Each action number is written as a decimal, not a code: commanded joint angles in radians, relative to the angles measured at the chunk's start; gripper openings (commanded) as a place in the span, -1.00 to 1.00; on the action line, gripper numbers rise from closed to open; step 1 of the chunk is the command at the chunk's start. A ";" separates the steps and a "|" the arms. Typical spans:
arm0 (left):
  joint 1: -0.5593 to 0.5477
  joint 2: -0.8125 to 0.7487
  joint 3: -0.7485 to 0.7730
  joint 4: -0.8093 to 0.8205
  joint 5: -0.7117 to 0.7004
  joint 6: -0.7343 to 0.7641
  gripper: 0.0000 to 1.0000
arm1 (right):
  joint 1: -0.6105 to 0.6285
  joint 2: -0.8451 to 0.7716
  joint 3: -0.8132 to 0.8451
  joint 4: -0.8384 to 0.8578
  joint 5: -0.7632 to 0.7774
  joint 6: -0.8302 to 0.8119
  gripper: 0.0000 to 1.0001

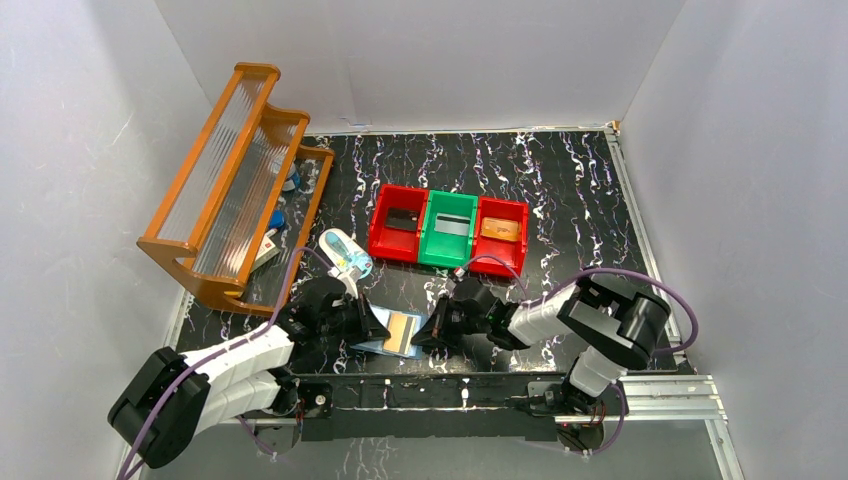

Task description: Take the credit cards out of the card holder

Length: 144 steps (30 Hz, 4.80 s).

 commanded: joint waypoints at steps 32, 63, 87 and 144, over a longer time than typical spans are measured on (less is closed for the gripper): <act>-0.027 -0.175 -0.055 -0.064 0.035 -0.077 -1.00 | 0.007 -0.019 0.175 -0.563 0.245 -0.211 -0.98; -0.027 -0.133 -0.075 0.059 0.024 -0.147 -0.60 | 0.007 0.039 0.142 -0.435 0.164 -0.193 -1.00; -0.027 -0.094 -0.027 -0.035 0.004 -0.115 -0.55 | 0.006 0.033 0.141 -0.428 0.161 -0.185 -1.00; -0.027 -0.215 -0.160 0.348 -0.116 -0.407 -0.67 | 0.047 0.016 0.079 -0.245 0.080 -0.150 -1.00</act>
